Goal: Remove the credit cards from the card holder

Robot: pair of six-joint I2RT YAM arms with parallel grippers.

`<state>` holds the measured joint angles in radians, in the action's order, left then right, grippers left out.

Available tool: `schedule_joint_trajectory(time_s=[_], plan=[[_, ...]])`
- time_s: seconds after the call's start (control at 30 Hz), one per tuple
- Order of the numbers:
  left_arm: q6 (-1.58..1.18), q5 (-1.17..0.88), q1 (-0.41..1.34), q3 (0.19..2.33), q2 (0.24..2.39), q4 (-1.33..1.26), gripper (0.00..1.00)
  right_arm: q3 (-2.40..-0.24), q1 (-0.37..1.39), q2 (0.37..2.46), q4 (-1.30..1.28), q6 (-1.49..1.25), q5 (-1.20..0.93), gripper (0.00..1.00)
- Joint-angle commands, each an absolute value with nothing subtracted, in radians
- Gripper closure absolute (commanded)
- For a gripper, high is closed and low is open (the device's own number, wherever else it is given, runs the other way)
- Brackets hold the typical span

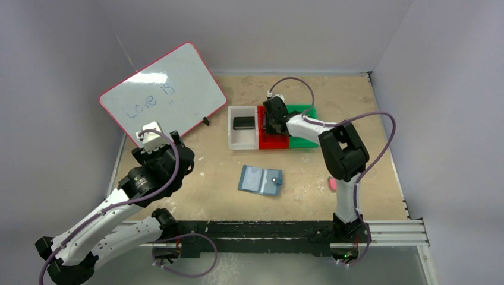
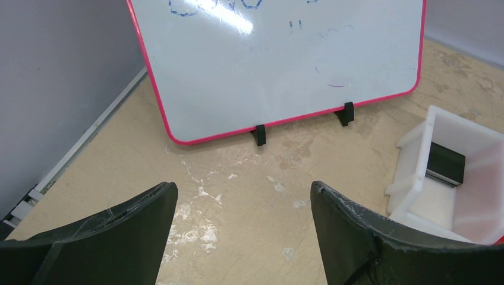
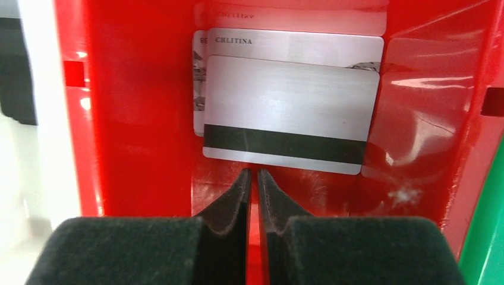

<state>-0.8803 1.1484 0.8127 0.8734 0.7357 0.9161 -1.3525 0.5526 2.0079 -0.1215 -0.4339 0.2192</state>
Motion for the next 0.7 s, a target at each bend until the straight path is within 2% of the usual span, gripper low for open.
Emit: schedule_joint_trajectory(time_s=[0.0,0.4,0.67], plan=[[-0.892,1.171,0.813,0.914,0.735,0.925,0.18,-1.392,0.558,2.004,-0.108,-0.451,0.288,0.90],[-0.888,1.163,0.813,0.914,0.746,0.918,0.18,-1.424,0.558,2.035,-0.081,-0.457,0.397,0.89],[-0.889,1.163,0.813,0.914,0.748,0.919,0.18,-1.454,0.559,2.039,-0.071,-0.427,0.359,0.84]])
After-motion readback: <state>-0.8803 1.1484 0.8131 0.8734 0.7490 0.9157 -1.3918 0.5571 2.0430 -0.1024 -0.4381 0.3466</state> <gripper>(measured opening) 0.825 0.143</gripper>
